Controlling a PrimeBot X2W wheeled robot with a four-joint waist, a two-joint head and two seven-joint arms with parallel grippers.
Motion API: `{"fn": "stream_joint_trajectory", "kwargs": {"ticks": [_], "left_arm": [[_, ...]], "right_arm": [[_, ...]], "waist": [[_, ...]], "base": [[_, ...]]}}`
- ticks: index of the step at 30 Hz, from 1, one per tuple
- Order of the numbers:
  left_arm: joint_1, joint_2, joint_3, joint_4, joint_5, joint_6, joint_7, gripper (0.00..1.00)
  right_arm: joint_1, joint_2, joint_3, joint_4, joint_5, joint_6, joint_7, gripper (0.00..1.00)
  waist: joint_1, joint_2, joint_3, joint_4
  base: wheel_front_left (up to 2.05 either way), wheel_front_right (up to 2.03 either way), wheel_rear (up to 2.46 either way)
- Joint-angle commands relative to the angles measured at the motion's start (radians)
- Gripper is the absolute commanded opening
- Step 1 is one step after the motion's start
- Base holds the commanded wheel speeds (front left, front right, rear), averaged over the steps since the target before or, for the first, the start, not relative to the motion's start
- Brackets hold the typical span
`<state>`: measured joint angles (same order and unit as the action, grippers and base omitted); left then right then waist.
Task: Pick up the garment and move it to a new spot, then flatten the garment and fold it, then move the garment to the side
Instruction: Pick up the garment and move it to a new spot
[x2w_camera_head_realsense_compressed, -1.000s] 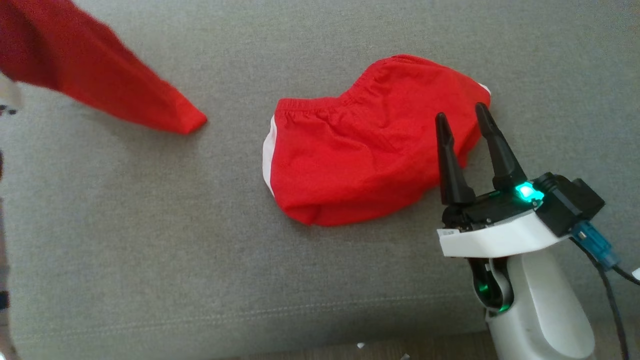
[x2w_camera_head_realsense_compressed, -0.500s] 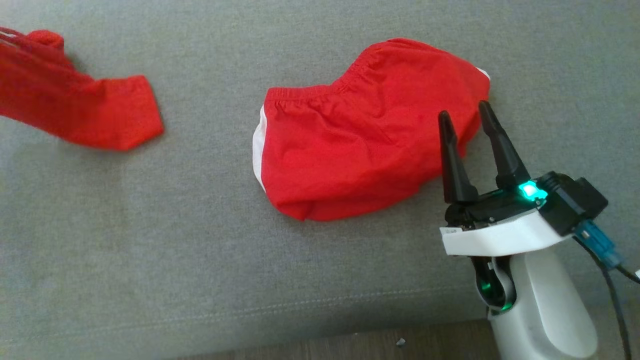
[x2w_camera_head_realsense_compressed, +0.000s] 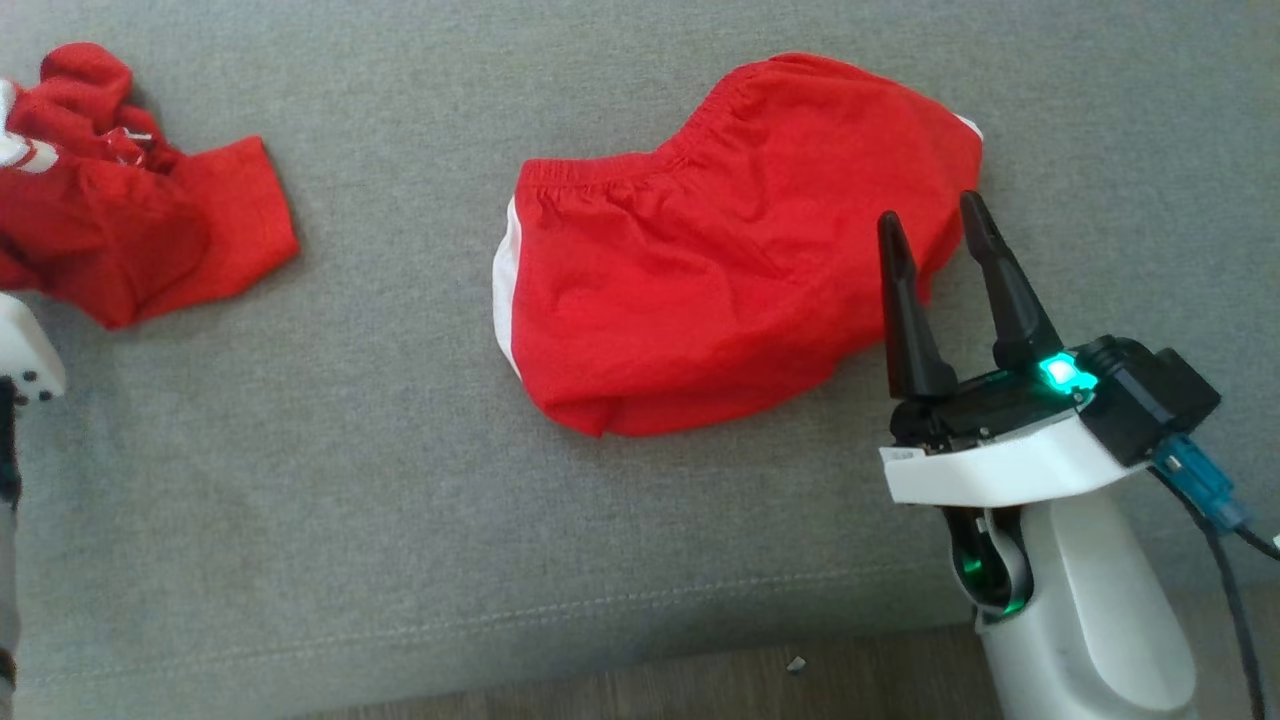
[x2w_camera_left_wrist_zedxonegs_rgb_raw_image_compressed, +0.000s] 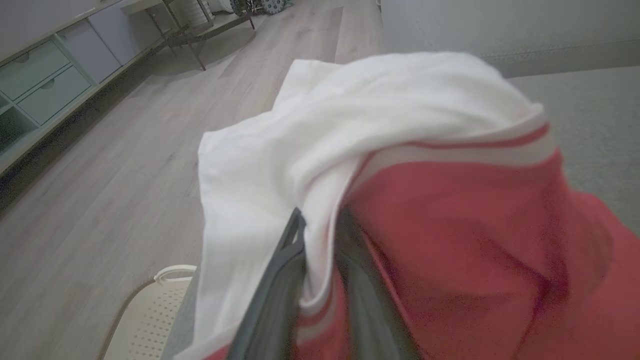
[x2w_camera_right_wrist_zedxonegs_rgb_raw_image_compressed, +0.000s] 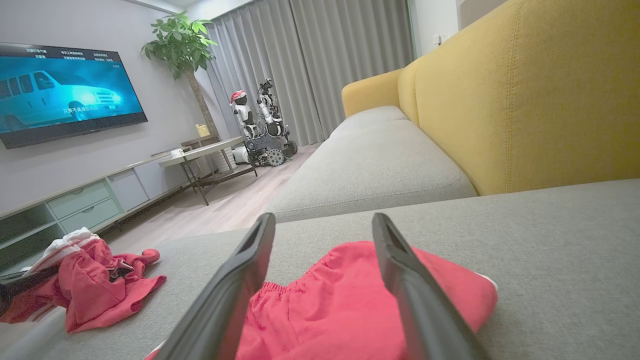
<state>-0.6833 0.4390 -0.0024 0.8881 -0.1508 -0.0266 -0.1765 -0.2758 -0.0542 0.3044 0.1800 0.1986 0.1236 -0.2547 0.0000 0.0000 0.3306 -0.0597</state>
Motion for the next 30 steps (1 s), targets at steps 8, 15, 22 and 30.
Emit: {"fn": "stream_joint_trajectory", "kwargs": {"ticks": [8,15,22,30], "left_arm": [[-0.066,0.034,0.035,0.014,-0.029,-0.005,-0.061,1.00],[-0.041,0.006,0.025,-0.102,-0.037,-0.016,-0.081,1.00],[0.071,-0.056,0.045,-0.342,-0.081,-0.005,-0.084,1.00],[0.327,-0.208,0.041,-0.681,-0.118,0.046,-0.085,1.00]], "right_arm": [[-0.020,0.004,-0.010,-0.031,-0.004,0.007,-0.007,1.00],[-0.011,0.004,-0.026,-0.017,-0.018,0.007,-0.007,1.00],[0.008,0.004,-0.044,-0.014,-0.017,0.007,-0.007,1.00],[0.052,0.004,-0.052,-0.021,-0.010,0.007,-0.007,1.00]], "waist": [[0.0000,0.0000,-0.032,0.014],[0.0000,0.0000,-0.106,0.049],[0.0000,0.0000,-0.178,0.080],[0.0000,0.0000,-0.222,0.089]], "base": [[0.00,0.00,0.00],[0.00,0.00,0.00],[0.00,0.00,0.00],[0.00,0.00,0.00]]}}
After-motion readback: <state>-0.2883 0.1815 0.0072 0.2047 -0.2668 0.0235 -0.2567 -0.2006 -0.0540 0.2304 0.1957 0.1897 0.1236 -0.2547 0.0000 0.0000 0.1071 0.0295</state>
